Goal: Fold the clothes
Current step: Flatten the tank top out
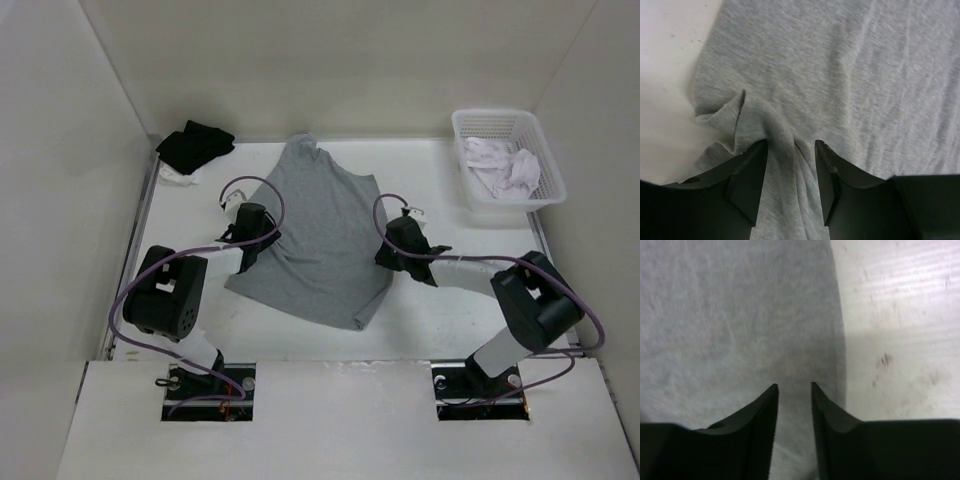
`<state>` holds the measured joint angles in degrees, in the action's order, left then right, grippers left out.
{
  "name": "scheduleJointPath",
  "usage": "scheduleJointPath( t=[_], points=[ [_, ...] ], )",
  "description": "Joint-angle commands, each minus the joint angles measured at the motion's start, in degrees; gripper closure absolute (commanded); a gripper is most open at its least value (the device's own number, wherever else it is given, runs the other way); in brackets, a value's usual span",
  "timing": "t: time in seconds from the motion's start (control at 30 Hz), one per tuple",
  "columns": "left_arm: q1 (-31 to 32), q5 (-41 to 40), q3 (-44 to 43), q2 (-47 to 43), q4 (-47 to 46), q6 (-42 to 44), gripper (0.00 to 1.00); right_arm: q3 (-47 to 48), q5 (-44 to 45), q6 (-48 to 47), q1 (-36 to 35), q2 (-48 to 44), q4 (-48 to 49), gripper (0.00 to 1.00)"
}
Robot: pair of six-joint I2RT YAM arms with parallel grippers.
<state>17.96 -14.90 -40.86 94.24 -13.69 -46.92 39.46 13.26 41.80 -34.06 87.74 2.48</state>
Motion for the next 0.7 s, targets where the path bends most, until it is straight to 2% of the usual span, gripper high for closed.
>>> scheduleJointPath(
  t=[0.0,0.07,0.13,0.23,0.33,0.47,0.6,0.67],
  points=[
    [-0.2,1.4,0.4,-4.6,-0.7,-1.1,0.56,4.7,-5.0,1.3,3.7,4.4,4.5,0.70],
    [-1.6,1.6,3.3,-9.0,0.2,-0.5,0.52,6.9,-8.8,2.5,7.1,7.3,6.1,0.84],
    [-2.4,1.5,7.2,-15.5,2.0,0.4,0.49,8.9,-11.4,3.8,9.7,9.4,7.5,0.90],
    [-2.7,0.3,13.2,-27.1,7.1,1.4,0.49,10.3,-11.7,6.2,12.7,10.3,9.6,0.94],
    [-1.8,-1.8,16.2,-37.4,16.1,0.9,0.52,11.2,-11.1,7.2,14.9,10.3,10.9,0.95],
    [1.2,-6.4,16.8,-46.8,31.6,-2.4,0.56,11.6,-10.8,8.0,17.9,9.6,12.9,0.88],
    [2.3,-13.3,15.5,-49.5,44.8,-5.3,0.60,8.4,-10.8,7.2,18.2,3.6,16.1,0.71],
    [2.4,-15.5,15.7,-50.1,48.5,-9.0,0.60,6.7,-11.1,6.7,16.0,1.5,16.8,0.69]
  ],
)
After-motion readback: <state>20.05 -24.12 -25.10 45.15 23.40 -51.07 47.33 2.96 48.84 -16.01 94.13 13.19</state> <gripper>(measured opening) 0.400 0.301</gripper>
